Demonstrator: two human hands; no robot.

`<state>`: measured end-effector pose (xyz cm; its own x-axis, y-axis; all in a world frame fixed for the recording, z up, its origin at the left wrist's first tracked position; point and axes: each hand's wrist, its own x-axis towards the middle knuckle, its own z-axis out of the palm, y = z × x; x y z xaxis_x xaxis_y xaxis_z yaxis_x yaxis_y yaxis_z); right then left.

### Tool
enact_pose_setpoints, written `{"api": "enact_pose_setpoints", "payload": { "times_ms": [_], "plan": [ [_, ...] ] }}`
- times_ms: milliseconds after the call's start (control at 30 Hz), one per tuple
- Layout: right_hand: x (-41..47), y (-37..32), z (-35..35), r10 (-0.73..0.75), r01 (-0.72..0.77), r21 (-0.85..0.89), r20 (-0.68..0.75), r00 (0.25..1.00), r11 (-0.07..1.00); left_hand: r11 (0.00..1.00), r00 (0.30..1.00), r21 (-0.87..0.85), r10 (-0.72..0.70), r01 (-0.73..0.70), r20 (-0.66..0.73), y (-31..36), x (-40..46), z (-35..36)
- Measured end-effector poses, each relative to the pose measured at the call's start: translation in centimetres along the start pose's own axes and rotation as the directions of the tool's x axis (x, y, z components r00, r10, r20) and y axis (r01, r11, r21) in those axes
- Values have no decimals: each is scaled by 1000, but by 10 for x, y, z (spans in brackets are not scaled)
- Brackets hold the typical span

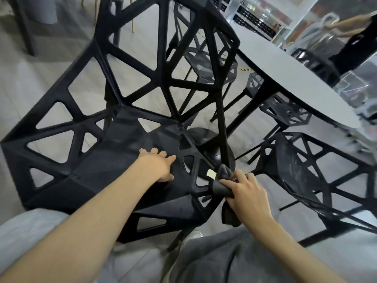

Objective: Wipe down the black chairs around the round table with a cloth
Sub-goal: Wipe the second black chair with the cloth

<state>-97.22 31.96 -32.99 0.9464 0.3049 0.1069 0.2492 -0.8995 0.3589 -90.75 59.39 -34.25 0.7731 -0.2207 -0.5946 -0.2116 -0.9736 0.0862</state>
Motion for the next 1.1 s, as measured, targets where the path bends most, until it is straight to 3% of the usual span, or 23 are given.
{"api": "enact_pose_setpoints", "payload": {
  "times_ms": [267,400,567,700,733,800,867,900,933,1000,1100],
  "plan": [
    [84,-30,23,-111,105,-82,-67,992,991,1000,1000,-12,23,-23,-8,7,3,-2],
    [149,-42,12,-153,153,-14,-188,970,988,999,1000,-31,14,-14,-11,4,7,-5],
    [254,-17,-28,93,-29,150,-438,894,988,987,999,-161,-8,0,-50,-20,12,-12],
    [287,-22,-18,246,-150,233,-465,850,961,981,995,-192,-57,40,-81,-36,13,-14],
    [285,-26,-10,205,-122,201,-474,856,972,980,995,-195,-55,39,-78,-37,13,-14],
    [280,-40,8,-18,58,85,-406,914,995,980,996,-198,-49,34,-73,-37,12,-15],
    [272,-55,22,-246,257,33,-186,951,966,978,996,-209,-43,26,-74,-35,11,-15],
    [270,-59,25,-277,284,53,-111,955,957,975,996,-220,-43,25,-76,-35,10,-15],
    [271,-58,22,-248,258,86,-112,962,962,973,996,-229,-44,26,-76,-36,9,-15],
    [275,-47,9,-77,124,175,-252,965,977,974,996,-224,-45,27,-76,-37,7,-15],
    [287,-23,-14,203,-42,349,-440,875,936,973,996,-228,-44,25,-79,-39,7,-15]
  ]
}}
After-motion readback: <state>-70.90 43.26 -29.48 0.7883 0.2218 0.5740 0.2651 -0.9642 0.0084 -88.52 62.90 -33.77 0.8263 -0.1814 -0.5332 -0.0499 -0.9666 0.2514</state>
